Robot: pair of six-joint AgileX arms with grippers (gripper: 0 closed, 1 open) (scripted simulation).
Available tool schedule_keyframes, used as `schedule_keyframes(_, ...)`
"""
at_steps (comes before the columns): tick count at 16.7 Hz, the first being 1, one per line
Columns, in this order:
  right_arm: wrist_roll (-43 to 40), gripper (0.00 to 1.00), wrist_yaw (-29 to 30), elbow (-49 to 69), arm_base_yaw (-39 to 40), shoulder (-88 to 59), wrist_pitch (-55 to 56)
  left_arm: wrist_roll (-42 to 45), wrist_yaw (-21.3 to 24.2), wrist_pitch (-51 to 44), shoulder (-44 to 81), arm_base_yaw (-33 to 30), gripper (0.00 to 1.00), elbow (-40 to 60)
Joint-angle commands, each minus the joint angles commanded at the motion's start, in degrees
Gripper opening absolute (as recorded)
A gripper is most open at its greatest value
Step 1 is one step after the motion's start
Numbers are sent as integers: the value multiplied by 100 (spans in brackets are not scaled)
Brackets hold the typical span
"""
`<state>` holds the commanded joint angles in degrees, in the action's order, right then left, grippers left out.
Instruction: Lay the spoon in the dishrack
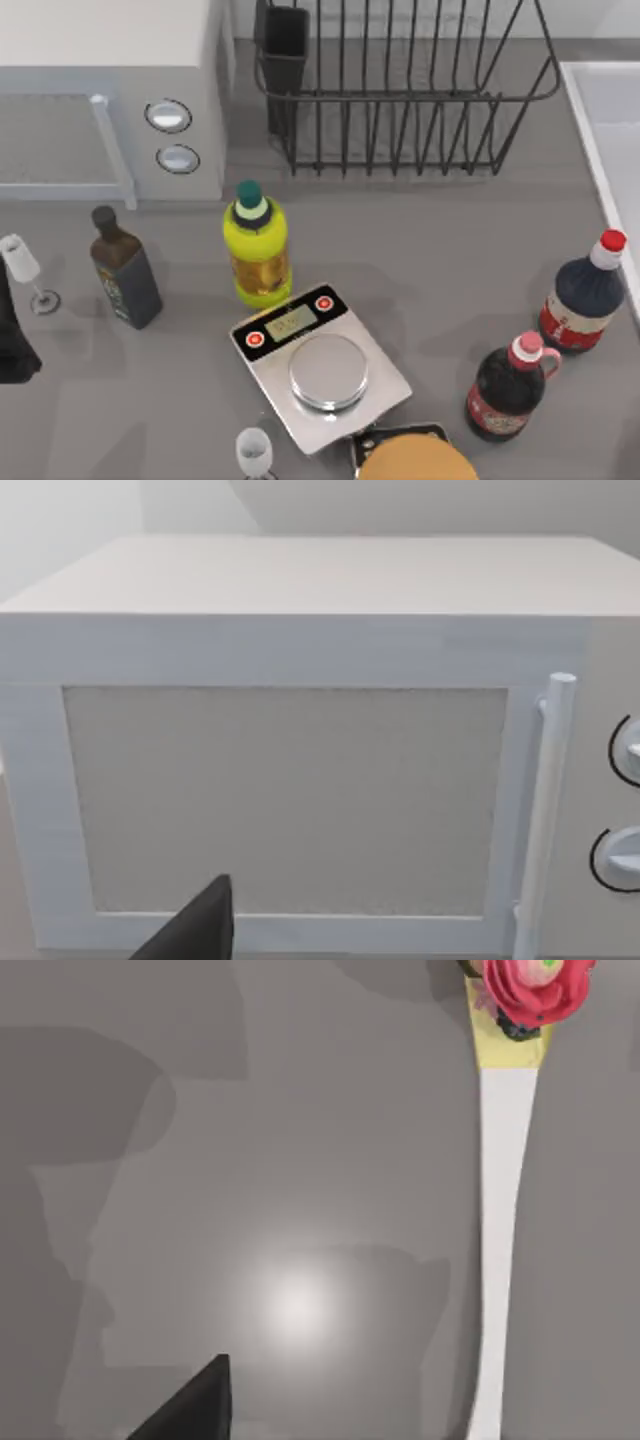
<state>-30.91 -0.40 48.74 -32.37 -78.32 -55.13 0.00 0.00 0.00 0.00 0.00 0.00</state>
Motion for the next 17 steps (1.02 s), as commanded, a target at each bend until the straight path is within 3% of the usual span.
schedule_keyframes(10, -301, 100, 8, 535, -300, -592, -446, 0, 0, 0, 0, 0, 100, 0)
schedule_keyframes(17, -267, 100, 8, -297, -295, -1332, 1164, 0, 0, 0, 0, 0, 100, 0)
